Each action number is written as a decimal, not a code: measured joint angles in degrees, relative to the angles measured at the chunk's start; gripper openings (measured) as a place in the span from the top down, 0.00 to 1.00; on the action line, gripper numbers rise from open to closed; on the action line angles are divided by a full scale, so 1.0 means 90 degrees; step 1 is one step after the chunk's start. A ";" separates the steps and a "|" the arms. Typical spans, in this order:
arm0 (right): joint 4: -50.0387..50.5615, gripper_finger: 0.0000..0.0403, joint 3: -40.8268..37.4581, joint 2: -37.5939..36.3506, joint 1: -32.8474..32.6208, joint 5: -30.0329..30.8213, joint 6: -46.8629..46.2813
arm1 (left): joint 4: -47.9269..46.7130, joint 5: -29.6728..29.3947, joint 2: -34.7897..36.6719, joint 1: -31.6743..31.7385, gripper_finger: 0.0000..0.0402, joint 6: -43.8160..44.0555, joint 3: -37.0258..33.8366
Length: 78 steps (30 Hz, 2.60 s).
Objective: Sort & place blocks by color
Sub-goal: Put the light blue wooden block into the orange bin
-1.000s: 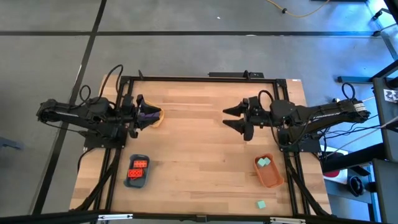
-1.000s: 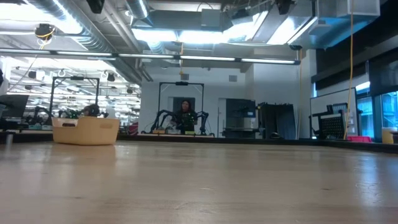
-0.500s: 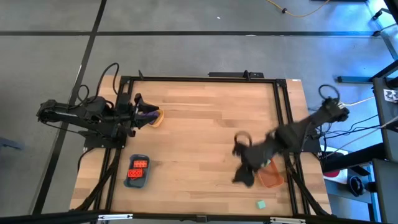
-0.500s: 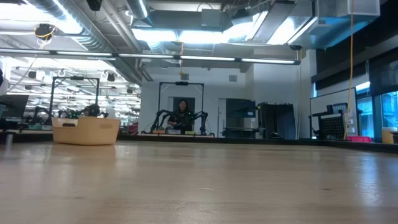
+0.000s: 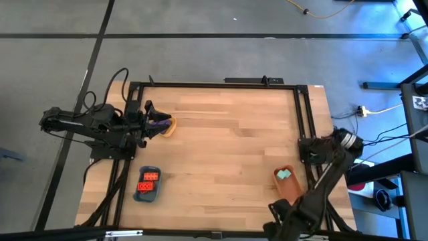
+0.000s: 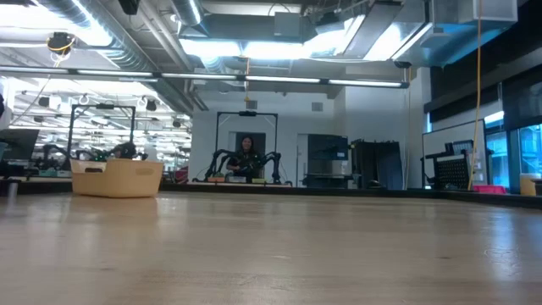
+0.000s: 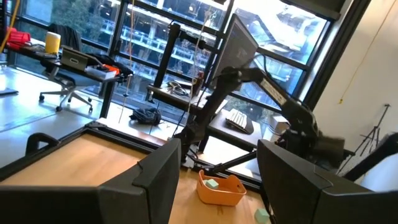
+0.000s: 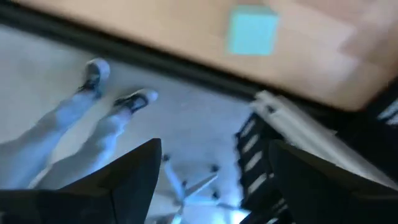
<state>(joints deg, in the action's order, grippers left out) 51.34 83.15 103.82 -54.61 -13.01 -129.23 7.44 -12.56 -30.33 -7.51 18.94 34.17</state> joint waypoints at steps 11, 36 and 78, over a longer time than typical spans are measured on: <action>0.0767 0.26 0.0000 0.0819 -0.0094 0.0308 0.0054 | 0.0000 -0.0003 -0.0001 0.0000 0.49 0.0000 0.0000; -0.0290 0.31 -0.0885 0.1199 -0.0067 0.0259 0.0056 | 0.0146 -0.0045 -0.0002 -0.0001 0.49 0.0002 0.0000; -0.4560 0.66 -0.0186 -0.1157 0.4192 0.3151 1.1649 | 0.0483 0.0738 0.0000 0.0000 0.49 0.0346 0.0000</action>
<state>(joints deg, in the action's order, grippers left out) 10.29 81.48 93.40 -16.89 15.34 -24.39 11.79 -5.91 -30.33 -7.51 22.05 34.17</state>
